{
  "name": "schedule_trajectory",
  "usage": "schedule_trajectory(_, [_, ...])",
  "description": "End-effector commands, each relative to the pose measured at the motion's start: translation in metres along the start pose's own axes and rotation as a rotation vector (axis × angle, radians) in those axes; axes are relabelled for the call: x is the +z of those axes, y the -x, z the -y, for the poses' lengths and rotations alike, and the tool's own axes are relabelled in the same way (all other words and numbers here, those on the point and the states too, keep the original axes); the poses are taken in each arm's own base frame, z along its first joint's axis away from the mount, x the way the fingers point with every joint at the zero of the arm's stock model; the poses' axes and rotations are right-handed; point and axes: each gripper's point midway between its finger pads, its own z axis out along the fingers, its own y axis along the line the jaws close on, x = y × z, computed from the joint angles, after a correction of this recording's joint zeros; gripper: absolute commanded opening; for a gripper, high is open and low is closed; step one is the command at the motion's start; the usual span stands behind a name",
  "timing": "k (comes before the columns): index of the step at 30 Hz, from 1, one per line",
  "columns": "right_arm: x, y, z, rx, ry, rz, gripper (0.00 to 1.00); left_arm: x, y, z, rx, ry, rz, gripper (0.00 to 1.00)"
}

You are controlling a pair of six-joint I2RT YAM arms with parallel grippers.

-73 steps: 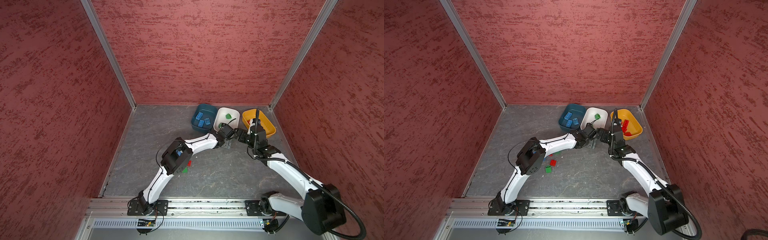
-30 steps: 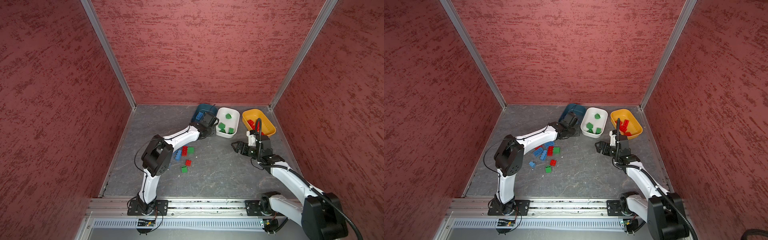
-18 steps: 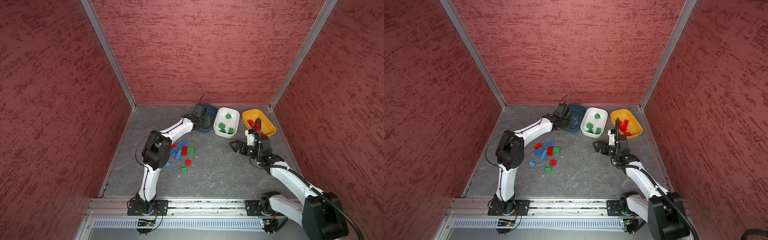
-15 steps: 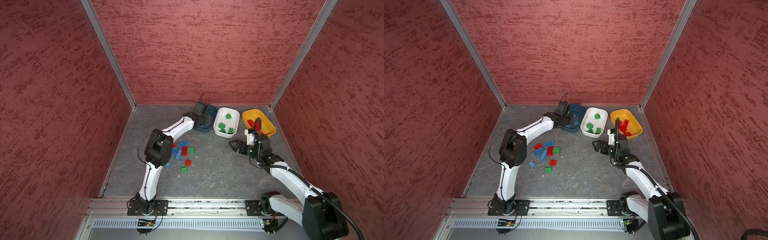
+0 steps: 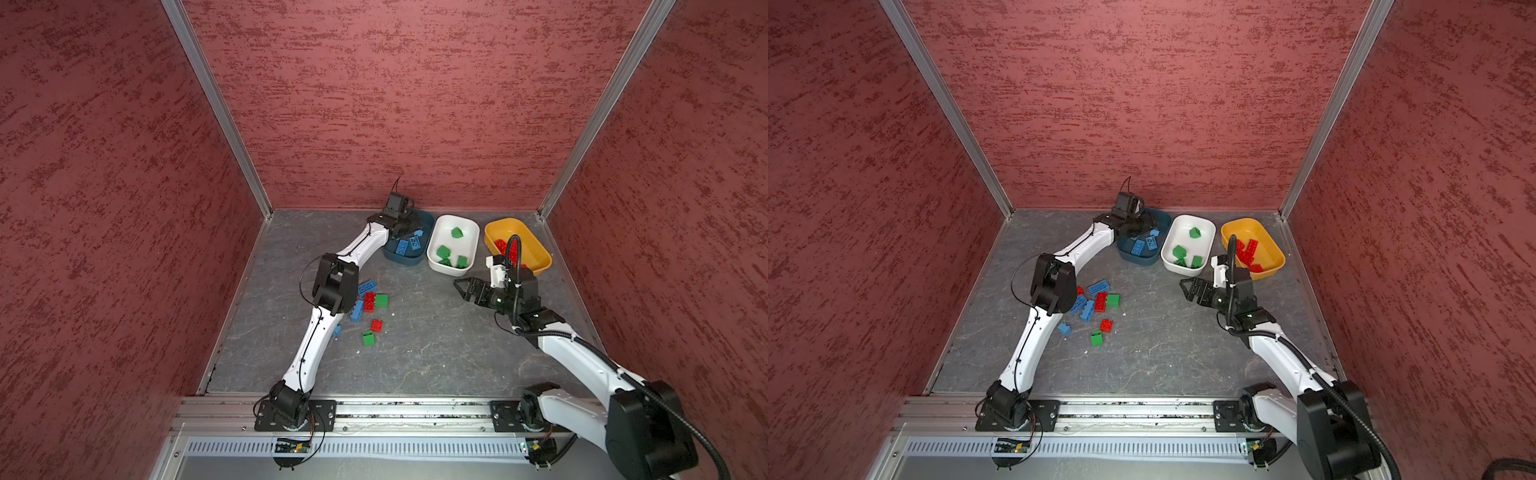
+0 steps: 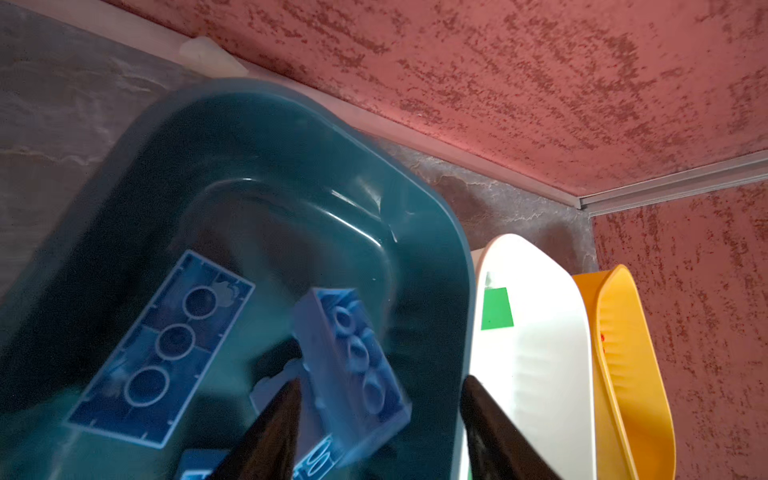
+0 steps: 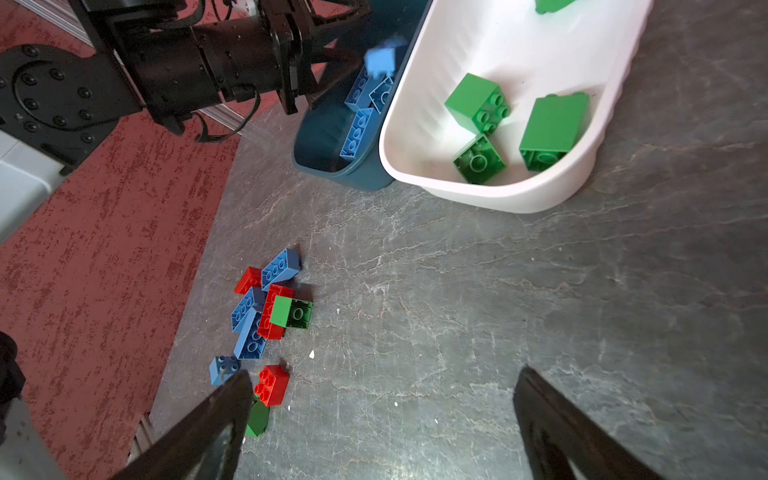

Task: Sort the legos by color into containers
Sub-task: 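Carry the blue brick into the teal bin while the right nears the pile, then grasp a green brick from the pile with the right gripper while the left withdraws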

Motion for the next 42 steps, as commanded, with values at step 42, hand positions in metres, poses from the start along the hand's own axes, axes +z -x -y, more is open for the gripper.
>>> schedule_trajectory(42, [0.214,-0.166,-0.11,-1.119,0.427,-0.48,0.76,-0.295,-0.1,-0.186,-0.211,0.508,0.151,0.99])
